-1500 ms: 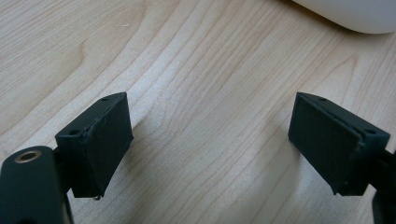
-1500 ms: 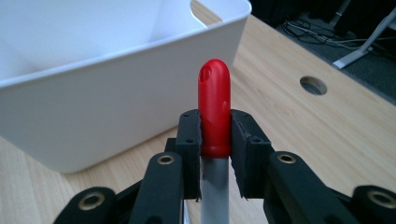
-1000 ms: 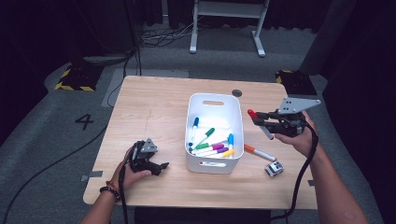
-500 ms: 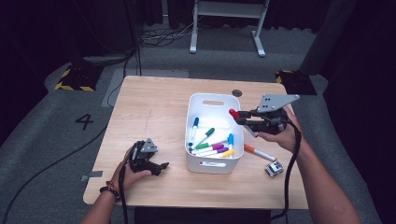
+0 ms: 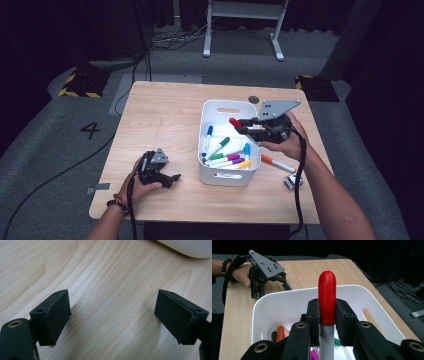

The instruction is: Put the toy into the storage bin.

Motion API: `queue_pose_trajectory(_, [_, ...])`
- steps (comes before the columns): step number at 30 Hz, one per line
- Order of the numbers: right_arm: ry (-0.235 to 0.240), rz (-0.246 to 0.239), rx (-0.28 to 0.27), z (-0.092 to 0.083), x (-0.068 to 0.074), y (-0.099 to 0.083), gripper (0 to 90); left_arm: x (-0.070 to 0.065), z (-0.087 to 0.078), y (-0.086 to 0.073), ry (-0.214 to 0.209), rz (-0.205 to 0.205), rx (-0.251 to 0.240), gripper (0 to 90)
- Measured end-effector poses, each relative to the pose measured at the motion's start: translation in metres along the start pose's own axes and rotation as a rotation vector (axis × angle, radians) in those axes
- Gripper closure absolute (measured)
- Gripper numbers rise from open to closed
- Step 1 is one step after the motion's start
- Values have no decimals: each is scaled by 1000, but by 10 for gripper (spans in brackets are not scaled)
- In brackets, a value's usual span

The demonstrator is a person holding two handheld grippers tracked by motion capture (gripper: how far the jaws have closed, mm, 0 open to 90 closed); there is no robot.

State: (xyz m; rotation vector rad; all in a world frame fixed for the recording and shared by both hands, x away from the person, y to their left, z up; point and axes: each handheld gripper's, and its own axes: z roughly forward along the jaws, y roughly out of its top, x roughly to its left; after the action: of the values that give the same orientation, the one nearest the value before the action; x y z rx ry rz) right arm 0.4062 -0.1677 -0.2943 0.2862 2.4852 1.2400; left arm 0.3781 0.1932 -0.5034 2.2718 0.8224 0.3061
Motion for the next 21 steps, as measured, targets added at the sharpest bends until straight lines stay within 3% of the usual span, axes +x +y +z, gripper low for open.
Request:
queue_pose_trajectory(5, [26, -11, 36, 13, 6, 5, 747, 0, 0, 0, 0, 0, 0, 138])
queue_pose_trajectory(9, [53, -30, 97, 28, 12, 6, 747, 0, 0, 0, 0, 1, 0, 138])
queue_pose_trajectory(17, [111, -64, 211, 55, 25, -8, 747, 0, 0, 0, 0, 0, 0, 138])
queue_pose_trajectory(21, [125, -57, 257, 62, 29, -13, 747, 0, 0, 0, 0, 0, 0, 138])
